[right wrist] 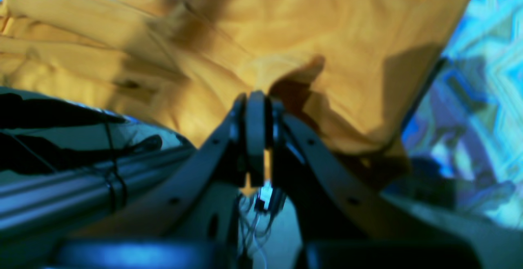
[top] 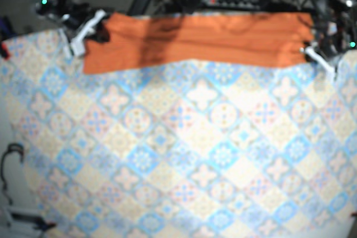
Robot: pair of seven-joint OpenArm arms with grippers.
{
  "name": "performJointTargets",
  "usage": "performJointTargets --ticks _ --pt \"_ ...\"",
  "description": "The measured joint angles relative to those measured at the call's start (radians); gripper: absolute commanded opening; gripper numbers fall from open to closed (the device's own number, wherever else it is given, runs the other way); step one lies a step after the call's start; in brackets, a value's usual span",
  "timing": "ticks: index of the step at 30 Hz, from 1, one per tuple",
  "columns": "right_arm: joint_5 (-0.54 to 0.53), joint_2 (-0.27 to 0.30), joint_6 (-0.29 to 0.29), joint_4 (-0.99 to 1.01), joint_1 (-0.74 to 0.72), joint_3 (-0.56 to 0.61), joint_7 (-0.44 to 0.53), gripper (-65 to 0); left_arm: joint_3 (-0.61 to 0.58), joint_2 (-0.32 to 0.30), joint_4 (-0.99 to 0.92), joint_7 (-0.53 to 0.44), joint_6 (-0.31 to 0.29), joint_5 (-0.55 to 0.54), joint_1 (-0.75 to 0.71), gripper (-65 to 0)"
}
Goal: Fold the T-shirt properly
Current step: 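Lay the folded hem down and hold it with both grippers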
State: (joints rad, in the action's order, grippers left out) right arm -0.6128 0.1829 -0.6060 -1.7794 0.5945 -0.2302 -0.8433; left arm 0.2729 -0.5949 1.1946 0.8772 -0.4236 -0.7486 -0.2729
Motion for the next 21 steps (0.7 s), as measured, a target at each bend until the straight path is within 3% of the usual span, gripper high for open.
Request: performJointTargets --ticks 13,21 --pt "0.003 -0.002 0.0 0.026 0.004 0.0 -0.003 -64.8 0.0 -0.001 0.002 -0.006 0.0 -0.007 -0.017 -65.0" --pt "0.004 -0.002 0.001 0.026 0.004 0.0 0.0 -64.8 0.001 -0.001 0.109 -0.028 0.0 0.004 -0.112 -65.0"
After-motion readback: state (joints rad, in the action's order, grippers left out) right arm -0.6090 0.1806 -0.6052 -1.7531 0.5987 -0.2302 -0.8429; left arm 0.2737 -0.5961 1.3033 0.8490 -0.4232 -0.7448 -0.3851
